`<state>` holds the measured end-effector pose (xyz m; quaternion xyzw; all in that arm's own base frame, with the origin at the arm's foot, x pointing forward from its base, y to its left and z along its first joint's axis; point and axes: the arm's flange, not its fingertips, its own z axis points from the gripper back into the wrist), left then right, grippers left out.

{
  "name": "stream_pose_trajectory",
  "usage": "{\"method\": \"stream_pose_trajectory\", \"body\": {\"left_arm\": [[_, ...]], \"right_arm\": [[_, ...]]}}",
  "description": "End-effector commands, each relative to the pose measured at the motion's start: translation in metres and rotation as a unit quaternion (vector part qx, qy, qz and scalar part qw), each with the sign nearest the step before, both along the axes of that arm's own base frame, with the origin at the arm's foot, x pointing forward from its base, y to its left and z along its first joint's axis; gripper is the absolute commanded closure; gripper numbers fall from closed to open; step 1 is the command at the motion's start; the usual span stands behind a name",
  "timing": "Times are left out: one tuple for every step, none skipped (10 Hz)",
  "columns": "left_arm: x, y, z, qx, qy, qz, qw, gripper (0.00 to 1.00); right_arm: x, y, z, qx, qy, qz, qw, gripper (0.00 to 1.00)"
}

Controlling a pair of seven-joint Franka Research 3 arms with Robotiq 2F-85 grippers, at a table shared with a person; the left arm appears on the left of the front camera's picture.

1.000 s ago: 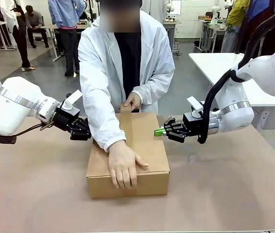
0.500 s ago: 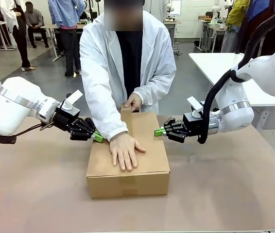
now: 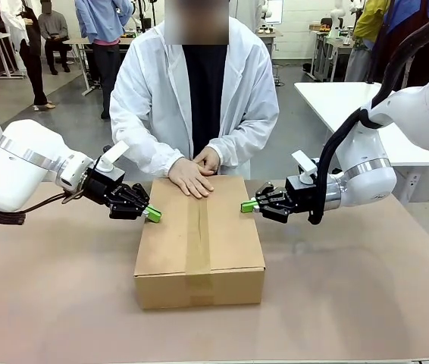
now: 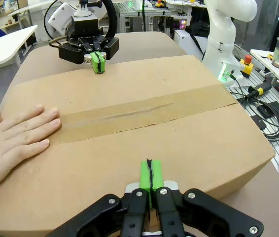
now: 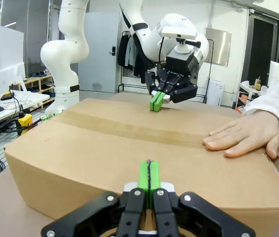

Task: Wrap the clocks to prevent damage.
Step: After the human seals the box with tape, release both hands from the side flaps of the Package Box.

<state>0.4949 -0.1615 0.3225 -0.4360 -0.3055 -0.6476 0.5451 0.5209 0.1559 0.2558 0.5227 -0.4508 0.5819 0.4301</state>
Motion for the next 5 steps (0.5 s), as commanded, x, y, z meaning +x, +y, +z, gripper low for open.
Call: {"method": "stream_pose_trajectory", "body": {"left_arm": [[0.0003,-0.0026,-0.0012,0.001,-0.001,-0.001,1.0,1.0],[0.0003,-0.0026,-0.0012,0.001,-0.001,-0.001,1.0,1.0],[0.0003,-0.0026,-0.0012,0.001,-0.001,-0.001,1.0,1.0],[0.0003,-0.0026,-0.0012,0.001,-0.001,-0.001,1.0,1.0],[0.0003,-0.0026,-0.0012,0.001,-0.001,-0.001,1.0,1.0]], "right_arm": [[0.0001,0.0012,-0.0016,0.002,-0.005,-0.001,1.0,0.99],[0.0001,0.0012,-0.0016,0.002,-0.005,-0.001,1.0,0.99],[0.0001,0.0012,-0.0016,0.002,-0.005,-0.001,1.0,0.99],[0.0001,0.0012,-0.0016,0.002,-0.005,-0.001,1.0,0.99],[0.0001,0.0012,-0.0016,0.002,-0.005,-0.001,1.0,0.99]]}}
